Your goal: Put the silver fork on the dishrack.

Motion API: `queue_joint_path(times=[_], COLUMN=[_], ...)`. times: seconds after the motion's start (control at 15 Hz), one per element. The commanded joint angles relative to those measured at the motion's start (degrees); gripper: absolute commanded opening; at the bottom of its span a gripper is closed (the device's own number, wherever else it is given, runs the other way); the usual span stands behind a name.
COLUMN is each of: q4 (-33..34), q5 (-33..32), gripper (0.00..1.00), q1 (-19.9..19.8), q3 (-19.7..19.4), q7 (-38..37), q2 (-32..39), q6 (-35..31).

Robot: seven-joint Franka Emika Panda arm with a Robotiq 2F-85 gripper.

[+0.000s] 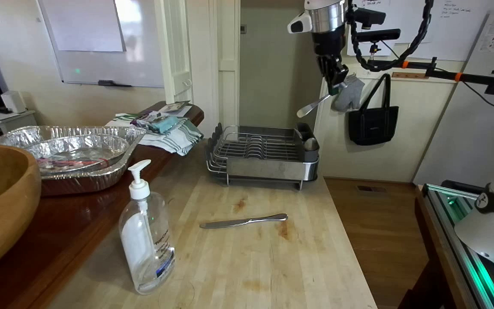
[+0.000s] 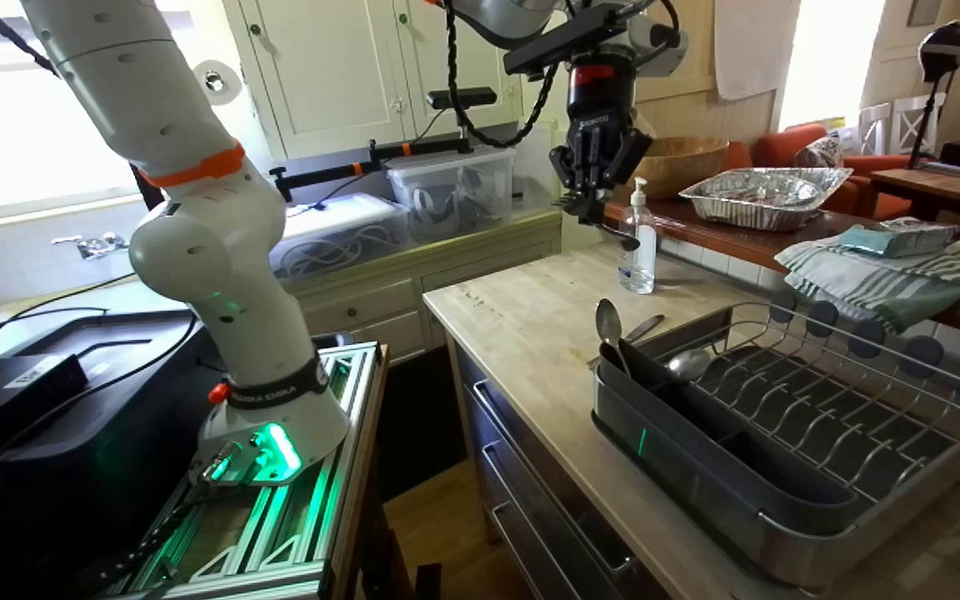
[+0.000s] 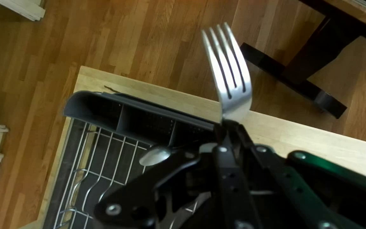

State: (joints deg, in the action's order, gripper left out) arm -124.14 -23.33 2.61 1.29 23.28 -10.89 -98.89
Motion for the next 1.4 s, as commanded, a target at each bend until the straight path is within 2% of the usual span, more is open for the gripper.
queue_joint_path(times=[0.0, 0.4, 0.93, 1.33], q4=[-3.29, -3.93, -3.76, -3.06], q5=[-0.79, -0.27, 0.47, 2.55], gripper=[0.02, 0.02, 0.02, 0.02], q1=[-1.25, -3.51, -6.09, -7.45], q3=[-1.65, -4.71, -8.40, -10.72], q7=[-0.59, -0.23, 1.03, 4.01], q2=[-2.72, -2.65, -1.56, 2.65], q6=[-1.25, -1.21, -4.34, -8.34])
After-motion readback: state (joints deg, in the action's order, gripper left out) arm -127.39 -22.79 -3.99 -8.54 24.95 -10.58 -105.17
